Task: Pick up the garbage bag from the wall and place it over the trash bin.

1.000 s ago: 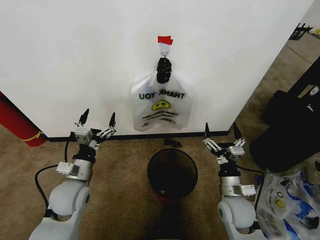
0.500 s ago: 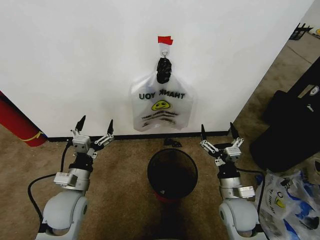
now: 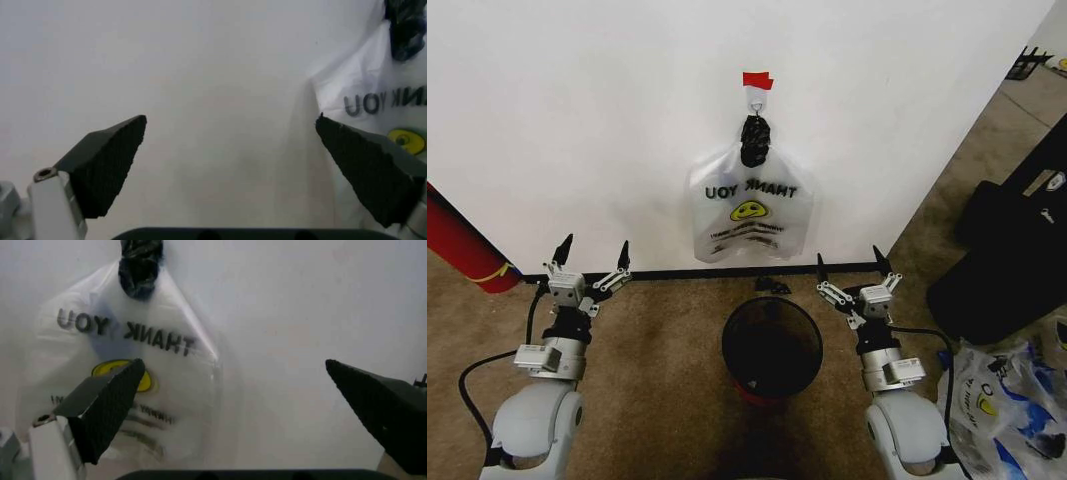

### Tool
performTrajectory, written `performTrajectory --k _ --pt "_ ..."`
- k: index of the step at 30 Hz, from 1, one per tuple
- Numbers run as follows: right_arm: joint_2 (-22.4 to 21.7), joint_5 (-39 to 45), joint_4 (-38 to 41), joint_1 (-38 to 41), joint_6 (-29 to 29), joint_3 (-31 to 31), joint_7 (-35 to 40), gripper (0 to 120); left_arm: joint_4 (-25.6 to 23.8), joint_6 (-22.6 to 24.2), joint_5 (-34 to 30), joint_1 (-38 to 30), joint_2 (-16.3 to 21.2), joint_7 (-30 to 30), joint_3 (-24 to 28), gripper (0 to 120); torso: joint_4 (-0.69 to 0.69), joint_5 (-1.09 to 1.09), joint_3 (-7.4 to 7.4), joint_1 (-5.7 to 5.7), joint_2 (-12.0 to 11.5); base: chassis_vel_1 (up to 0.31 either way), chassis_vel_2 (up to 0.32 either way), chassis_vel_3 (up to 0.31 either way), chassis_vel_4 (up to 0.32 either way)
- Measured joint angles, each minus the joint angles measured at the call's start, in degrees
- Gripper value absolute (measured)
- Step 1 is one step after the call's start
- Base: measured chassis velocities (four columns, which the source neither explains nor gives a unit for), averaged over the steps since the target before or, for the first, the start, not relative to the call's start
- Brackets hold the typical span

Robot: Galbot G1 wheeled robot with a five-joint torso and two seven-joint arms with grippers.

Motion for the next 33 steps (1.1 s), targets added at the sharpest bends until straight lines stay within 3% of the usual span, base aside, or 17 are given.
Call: performTrajectory --k 19,28,33 --pt "0.8 3.5 -0.6 2.0 3.3 -1.3 0.4 100 -1.5 -1.5 -0.2 1.8 -1.4 -0.1 -2.1 100 0.0 0.0 0.0 0.0 0.0 0.0 0.0 0.0 0.0" --pt "-0.1 10.5 -5.5 12.4 5.3 -7.4 1.9 100 -0.7 -2.8 0.8 2.0 -2.4 0.5 -2.1 100 0.01 0.0 0.01 0.0 0.0 0.0 0.0 0.0 0.0" --pt "1.8 11.3 -14.2 21.4 7.7 -11.5 3.4 100 -0.7 -2.9 1.5 2.1 -2.8 1.0 -1.3 100 0.0 0.0 0.01 0.0 0.0 0.0 0.0 0.0 0.0"
